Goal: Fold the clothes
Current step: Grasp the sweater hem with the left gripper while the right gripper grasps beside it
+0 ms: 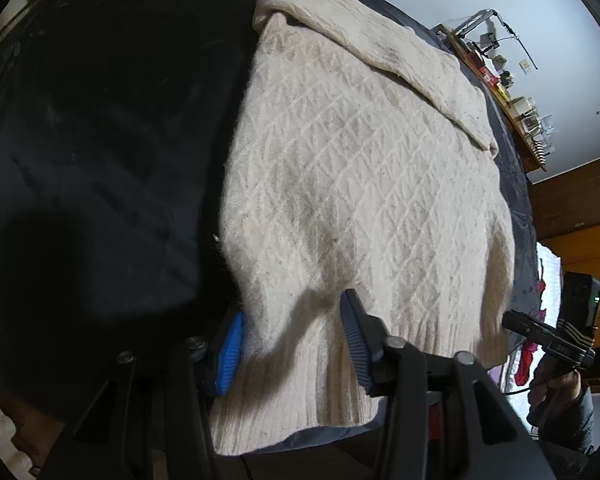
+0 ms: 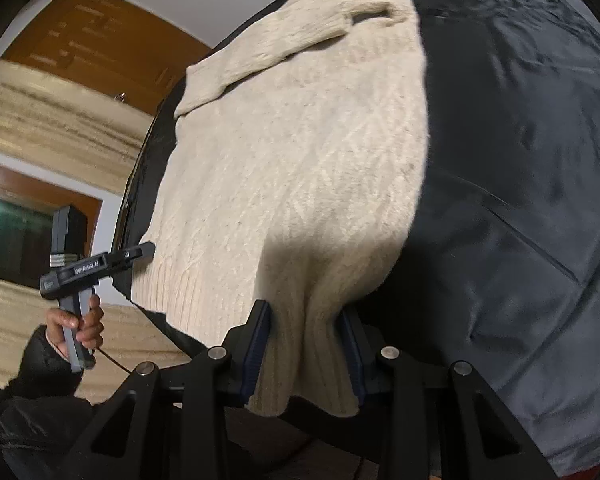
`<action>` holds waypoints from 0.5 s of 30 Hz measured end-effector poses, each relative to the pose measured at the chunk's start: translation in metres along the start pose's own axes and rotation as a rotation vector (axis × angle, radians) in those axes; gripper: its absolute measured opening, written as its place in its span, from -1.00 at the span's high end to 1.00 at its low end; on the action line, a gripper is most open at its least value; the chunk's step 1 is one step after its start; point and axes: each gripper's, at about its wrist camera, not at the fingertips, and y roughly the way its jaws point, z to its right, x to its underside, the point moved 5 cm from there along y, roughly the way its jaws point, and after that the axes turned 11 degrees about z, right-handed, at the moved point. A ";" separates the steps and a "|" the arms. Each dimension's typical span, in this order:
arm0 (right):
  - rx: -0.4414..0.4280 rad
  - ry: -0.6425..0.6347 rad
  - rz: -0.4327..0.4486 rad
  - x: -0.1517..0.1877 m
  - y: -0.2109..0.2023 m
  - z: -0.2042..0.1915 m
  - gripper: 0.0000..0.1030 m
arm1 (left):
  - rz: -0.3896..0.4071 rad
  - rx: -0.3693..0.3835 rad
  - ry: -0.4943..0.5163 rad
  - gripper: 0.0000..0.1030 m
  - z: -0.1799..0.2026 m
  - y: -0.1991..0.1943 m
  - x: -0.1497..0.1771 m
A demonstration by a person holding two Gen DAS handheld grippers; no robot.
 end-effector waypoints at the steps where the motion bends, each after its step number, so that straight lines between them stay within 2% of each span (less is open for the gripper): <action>1: -0.009 0.001 0.002 0.001 0.000 -0.001 0.29 | 0.004 0.003 -0.008 0.67 -0.005 -0.007 0.002; 3: -0.029 0.006 0.020 0.001 -0.004 -0.003 0.46 | 0.012 0.010 -0.023 0.67 -0.015 -0.021 0.007; 7: -0.072 0.022 0.064 0.001 -0.016 -0.008 0.50 | 0.029 0.022 -0.051 0.67 -0.033 -0.047 0.013; 9: -0.088 0.025 0.091 -0.002 -0.024 -0.010 0.58 | 0.041 0.021 -0.056 0.67 -0.033 -0.050 0.006; 13: -0.111 0.053 0.128 -0.007 -0.036 -0.006 0.58 | 0.053 0.020 -0.054 0.67 -0.033 -0.056 0.000; 15: -0.094 0.042 0.120 -0.005 -0.035 -0.002 0.58 | 0.043 0.011 -0.054 0.67 -0.032 -0.050 0.000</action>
